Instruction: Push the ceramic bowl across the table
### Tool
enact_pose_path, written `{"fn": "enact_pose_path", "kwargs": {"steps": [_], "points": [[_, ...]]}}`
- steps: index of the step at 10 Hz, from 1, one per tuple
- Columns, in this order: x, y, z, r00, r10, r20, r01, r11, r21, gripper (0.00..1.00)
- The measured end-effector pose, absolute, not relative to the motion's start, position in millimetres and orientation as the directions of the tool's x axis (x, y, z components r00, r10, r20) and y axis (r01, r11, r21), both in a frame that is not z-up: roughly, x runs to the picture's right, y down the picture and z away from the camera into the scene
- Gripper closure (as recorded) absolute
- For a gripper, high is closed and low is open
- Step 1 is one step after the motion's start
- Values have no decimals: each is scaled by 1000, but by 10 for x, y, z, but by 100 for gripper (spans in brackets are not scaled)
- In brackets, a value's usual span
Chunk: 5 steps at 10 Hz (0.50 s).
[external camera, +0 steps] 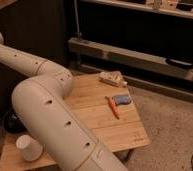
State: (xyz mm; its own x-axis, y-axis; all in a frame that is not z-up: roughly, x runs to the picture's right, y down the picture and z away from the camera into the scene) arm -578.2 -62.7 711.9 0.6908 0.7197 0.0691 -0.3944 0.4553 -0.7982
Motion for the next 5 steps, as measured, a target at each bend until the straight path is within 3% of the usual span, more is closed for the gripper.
{"fn": "enact_pose_path", "kwargs": {"steps": [5], "points": [[-5193, -591, 7212, 674, 733, 91, -363, 436, -823, 100]]}}
